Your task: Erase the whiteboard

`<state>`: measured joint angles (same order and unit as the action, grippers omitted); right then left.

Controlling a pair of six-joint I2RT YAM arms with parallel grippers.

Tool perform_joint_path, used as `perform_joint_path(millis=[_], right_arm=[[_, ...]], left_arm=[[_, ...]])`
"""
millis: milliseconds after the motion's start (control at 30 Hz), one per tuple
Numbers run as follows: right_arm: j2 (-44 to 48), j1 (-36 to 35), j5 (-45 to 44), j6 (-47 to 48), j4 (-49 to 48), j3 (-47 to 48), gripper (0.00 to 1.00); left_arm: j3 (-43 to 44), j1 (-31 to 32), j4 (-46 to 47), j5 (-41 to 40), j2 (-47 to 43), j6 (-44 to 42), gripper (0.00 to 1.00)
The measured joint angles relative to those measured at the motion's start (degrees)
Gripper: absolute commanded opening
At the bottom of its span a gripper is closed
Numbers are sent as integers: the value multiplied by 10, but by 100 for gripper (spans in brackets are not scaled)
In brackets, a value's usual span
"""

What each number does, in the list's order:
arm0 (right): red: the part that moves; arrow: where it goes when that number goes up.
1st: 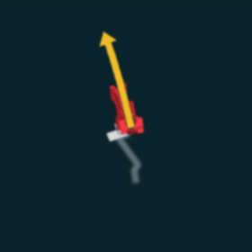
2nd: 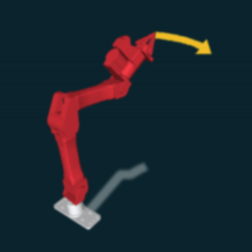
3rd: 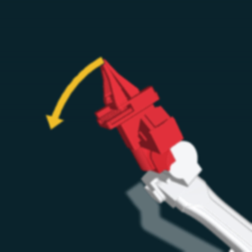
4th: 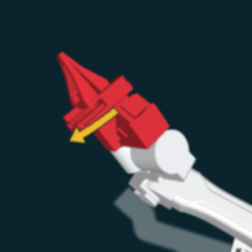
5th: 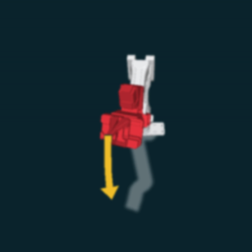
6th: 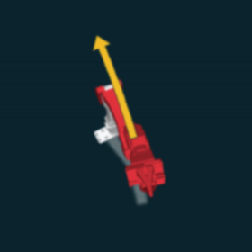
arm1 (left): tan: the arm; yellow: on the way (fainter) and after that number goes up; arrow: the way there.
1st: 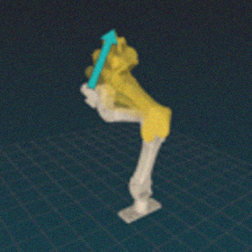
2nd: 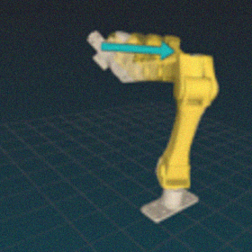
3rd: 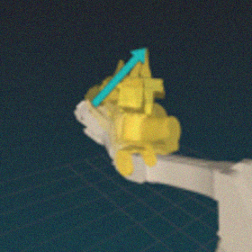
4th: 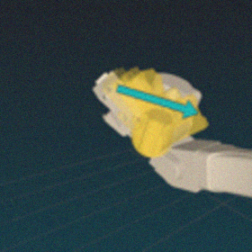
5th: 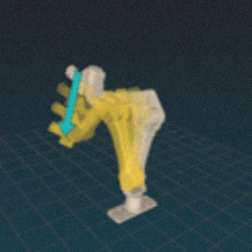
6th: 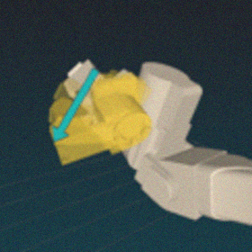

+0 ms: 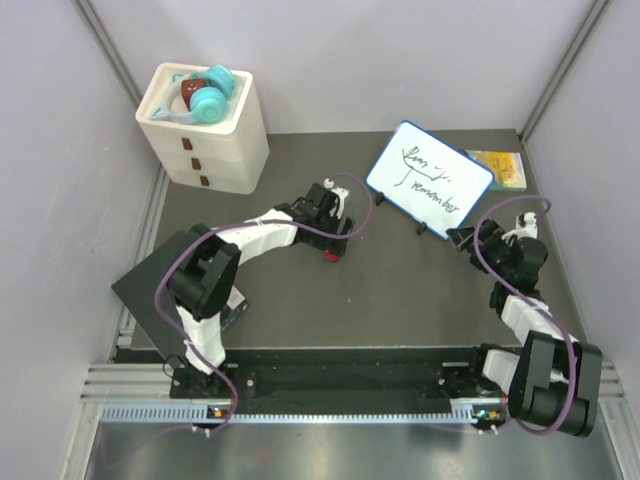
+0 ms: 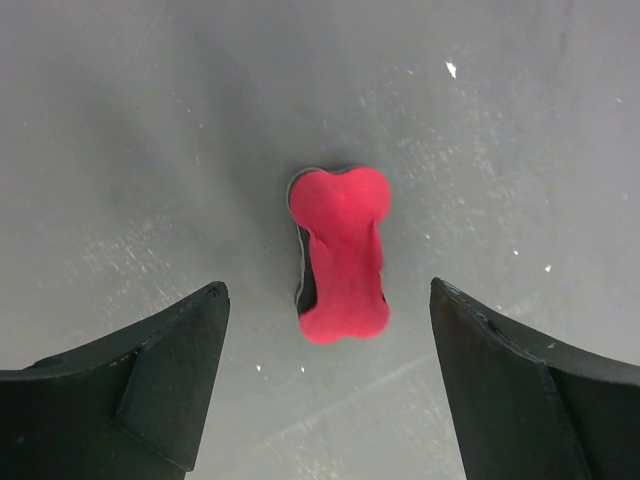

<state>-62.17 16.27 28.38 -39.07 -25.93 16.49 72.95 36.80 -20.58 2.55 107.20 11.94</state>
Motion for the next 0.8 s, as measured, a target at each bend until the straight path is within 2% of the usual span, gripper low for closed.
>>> perform_joint_path(millis=[200, 300, 467, 533, 567, 767, 800], right_arm=[[-2, 0, 2, -1, -9, 0, 99], [-2, 0, 2, -1, -13, -1, 99], [-2, 0, 2, -1, -15, -8, 99], [-3, 0, 2, -1, -15, -9, 99], [-3, 0, 2, -1, -16, -9, 99], [-3, 0, -1, -1, -15, -9, 99], [-3, 0, -2, -1, -15, -9, 99]], left_arm=[[0, -1, 20, 9, 25, -3, 65], [5, -1, 35, 13, 40, -3, 63], [13, -1, 51, 15, 52, -2, 53], [14, -1, 54, 15, 53, -1, 46], [14, -1, 56, 15, 54, -1, 39], [15, -1, 58, 13, 56, 1, 22], [15, -1, 58, 13, 56, 1, 16]])
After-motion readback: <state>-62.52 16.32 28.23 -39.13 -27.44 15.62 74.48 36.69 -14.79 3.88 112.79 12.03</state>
